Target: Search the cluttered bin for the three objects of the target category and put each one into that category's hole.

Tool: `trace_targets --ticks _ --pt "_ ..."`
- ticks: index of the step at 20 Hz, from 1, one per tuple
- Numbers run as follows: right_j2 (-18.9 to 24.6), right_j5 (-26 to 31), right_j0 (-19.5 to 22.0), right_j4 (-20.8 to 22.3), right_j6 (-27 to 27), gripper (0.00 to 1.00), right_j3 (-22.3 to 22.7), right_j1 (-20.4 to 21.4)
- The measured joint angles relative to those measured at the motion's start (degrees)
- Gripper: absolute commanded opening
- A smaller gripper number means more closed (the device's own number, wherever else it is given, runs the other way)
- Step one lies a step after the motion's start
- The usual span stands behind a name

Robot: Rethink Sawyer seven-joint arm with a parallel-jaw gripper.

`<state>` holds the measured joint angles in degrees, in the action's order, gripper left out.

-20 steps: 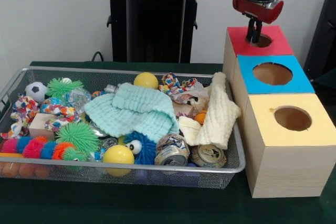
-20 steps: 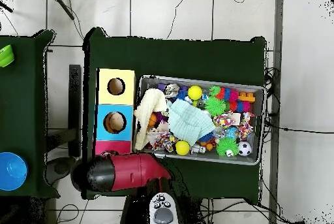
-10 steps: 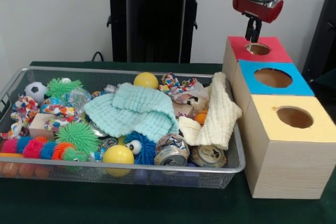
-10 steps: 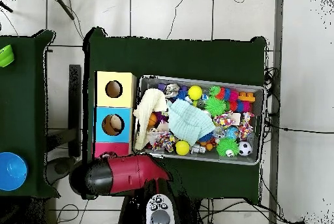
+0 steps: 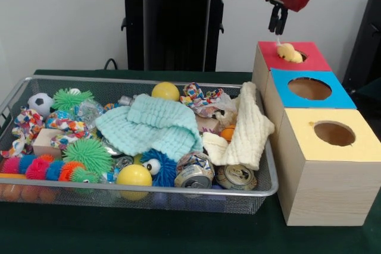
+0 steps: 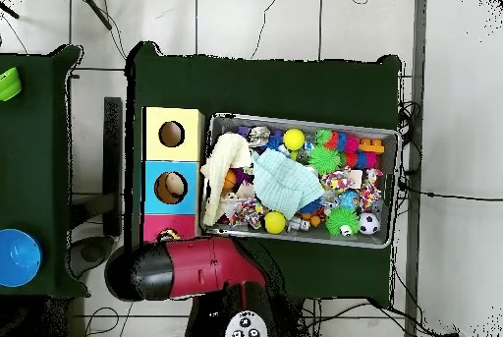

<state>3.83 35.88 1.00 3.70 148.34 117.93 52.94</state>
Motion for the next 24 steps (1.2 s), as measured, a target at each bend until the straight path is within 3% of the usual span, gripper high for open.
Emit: trace_targets --ticks 1,2,24 --pt "-0.15 0.13 0.00 0.01 0.00 0.00 0.00 0.19" --pt "-0.47 0.18 -0.01 0.01 0.00 1.00 0.03 0.61" --pt "-1.42 0.12 -0.07 0.68 0.00 1.00 0.14 -0.67"
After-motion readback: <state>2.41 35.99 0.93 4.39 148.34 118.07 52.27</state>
